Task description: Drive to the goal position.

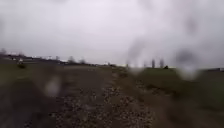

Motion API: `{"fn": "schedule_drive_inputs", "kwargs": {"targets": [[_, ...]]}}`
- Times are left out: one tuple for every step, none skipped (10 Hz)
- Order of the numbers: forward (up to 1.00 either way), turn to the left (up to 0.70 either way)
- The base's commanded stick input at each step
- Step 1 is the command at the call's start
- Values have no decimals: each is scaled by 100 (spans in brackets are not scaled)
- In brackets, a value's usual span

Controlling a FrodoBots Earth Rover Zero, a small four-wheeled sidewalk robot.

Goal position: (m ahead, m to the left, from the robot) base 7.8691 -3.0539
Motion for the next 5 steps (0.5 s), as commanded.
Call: {"fn": "schedule_drive_inputs", "kwargs": {"targets": [[100,40],[100,40],[100,40],[100,32],[100,12]]}}
